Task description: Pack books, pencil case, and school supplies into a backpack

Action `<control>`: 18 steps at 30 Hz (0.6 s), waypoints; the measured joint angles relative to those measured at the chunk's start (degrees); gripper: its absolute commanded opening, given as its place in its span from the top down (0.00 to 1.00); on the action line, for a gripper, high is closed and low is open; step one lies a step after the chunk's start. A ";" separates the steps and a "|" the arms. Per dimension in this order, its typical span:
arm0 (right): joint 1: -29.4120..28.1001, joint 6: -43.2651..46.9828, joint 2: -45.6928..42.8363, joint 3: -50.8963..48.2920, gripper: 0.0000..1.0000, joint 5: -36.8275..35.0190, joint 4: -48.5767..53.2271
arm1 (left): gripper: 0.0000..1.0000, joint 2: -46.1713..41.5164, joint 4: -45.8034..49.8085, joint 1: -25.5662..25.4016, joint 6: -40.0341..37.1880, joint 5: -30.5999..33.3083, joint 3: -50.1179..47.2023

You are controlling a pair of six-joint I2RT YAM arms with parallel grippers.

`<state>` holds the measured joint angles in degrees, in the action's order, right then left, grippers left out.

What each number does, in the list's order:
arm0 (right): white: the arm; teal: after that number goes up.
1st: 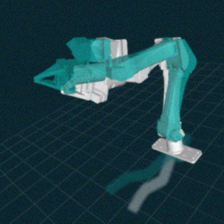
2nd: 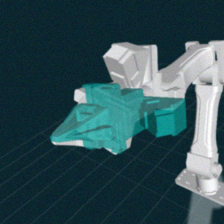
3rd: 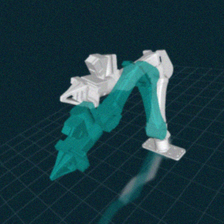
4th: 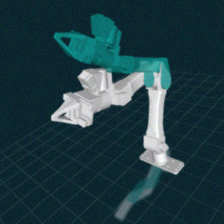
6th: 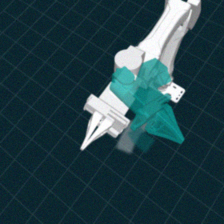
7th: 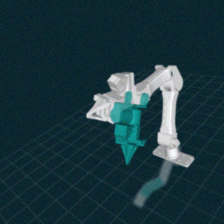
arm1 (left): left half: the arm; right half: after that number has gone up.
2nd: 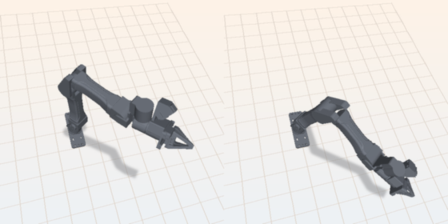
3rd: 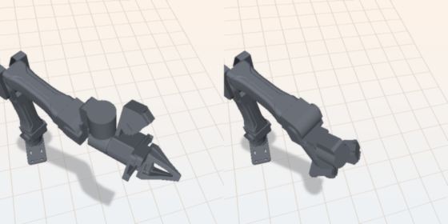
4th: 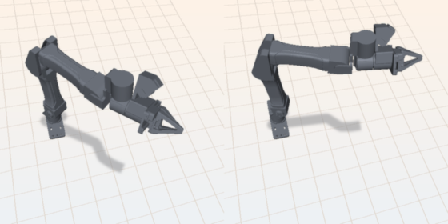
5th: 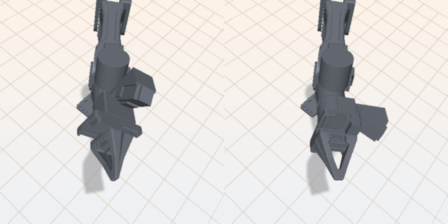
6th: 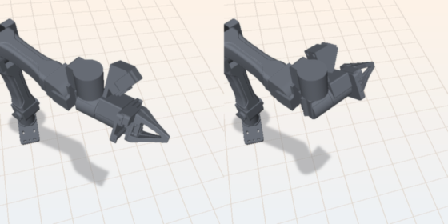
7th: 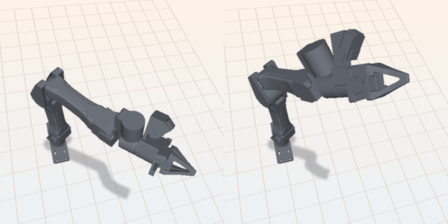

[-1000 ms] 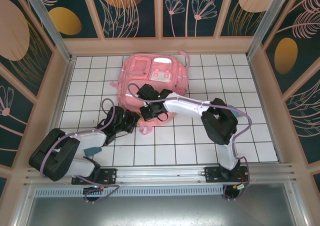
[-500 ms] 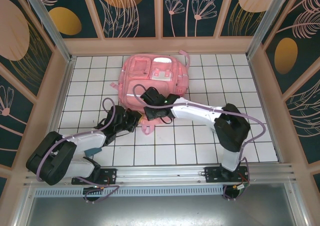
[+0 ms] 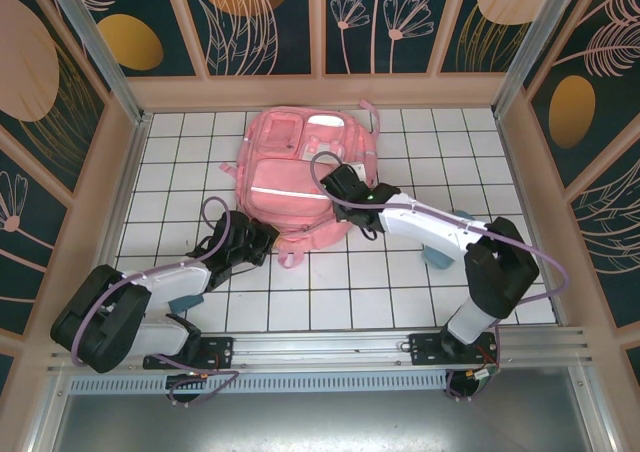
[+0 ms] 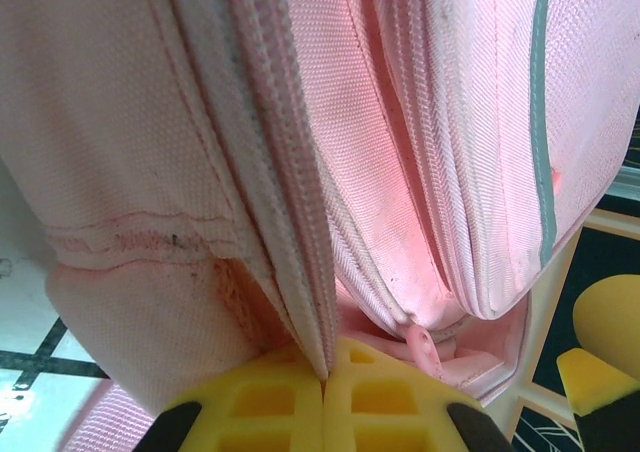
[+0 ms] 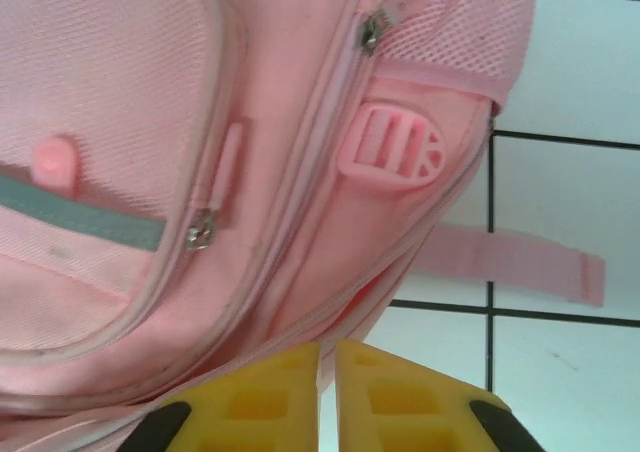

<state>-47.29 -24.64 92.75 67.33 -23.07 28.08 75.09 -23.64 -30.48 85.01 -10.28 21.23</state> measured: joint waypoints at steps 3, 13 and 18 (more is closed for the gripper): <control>-2.16 1.77 0.52 2.43 0.63 4.46 0.46 | 1.00 -0.33 0.11 0.00 -1.64 -0.20 0.11; -4.35 -0.02 5.53 6.45 0.47 19.37 -1.51 | 1.00 -5.75 0.31 0.02 -9.18 0.04 0.85; -3.26 -2.73 7.43 6.21 0.46 24.92 -4.13 | 1.00 -6.36 -0.17 0.17 -12.48 0.24 0.72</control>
<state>-50.54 -27.38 100.18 73.54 1.85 23.94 68.73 -23.81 -30.30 72.53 -10.04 21.96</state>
